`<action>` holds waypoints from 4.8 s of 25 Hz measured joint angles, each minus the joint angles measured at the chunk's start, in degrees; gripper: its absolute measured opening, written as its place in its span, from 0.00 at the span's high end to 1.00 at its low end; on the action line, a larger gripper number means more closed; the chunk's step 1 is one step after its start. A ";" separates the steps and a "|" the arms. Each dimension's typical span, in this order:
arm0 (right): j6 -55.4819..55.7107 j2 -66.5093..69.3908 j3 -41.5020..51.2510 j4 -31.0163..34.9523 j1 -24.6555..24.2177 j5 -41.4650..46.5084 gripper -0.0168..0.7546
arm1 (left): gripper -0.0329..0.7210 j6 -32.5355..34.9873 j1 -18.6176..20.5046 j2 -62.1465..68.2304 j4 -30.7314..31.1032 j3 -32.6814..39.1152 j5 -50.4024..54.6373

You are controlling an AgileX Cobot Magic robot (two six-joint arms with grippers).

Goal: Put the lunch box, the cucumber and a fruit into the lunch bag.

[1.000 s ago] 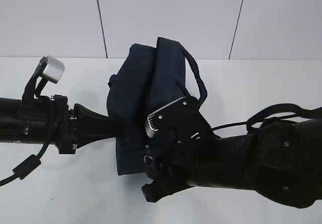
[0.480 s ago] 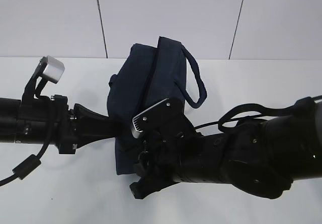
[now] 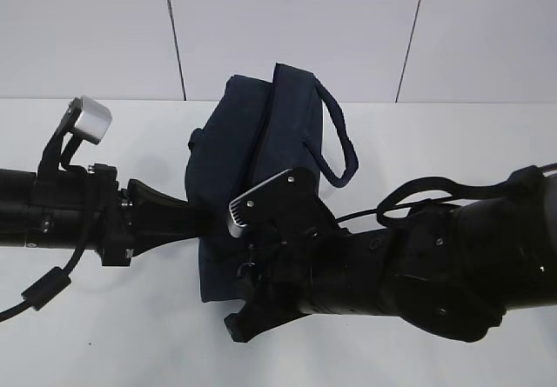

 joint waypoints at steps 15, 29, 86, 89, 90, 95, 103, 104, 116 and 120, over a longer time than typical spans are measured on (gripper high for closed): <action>0.00 0.00 0.00 5.76 0.00 -1.64 0.69 | 0.94 0.00 0.00 0.00 0.00 0.00 0.00; 0.00 0.00 0.00 6.02 0.00 -1.11 0.93 | 0.94 0.00 0.00 0.00 0.00 0.00 0.00; 0.00 -10.70 -0.22 4.27 0.00 13.33 0.95 | 0.94 0.00 0.00 0.00 0.10 0.00 -1.35; 0.00 -11.13 -0.22 4.15 0.00 11.31 0.95 | 0.94 0.00 0.00 0.00 0.10 0.00 -1.71; 0.00 -11.22 -0.22 4.06 0.00 10.86 0.95 | 0.94 0.00 0.00 0.00 0.10 0.00 -1.81; 0.00 -11.25 -0.22 4.06 0.00 10.01 0.95 | 0.94 0.00 0.00 0.00 0.10 0.00 -2.07; 0.32 -12.68 -0.22 4.06 0.00 8.64 0.95 | 0.94 0.00 0.00 0.00 -0.13 0.00 -2.06; 0.55 -12.84 -0.22 4.06 0.00 8.31 0.95 | 0.94 0.00 0.00 0.00 -0.13 0.00 -2.06; 4.13 -13.71 -0.22 4.06 0.00 5.30 0.95 | 0.94 0.00 0.00 0.00 -0.13 -0.04 -2.42; 5.38 -14.76 -0.22 4.06 0.00 4.37 0.95 | 0.95 0.00 0.00 0.00 -0.13 -0.04 -2.66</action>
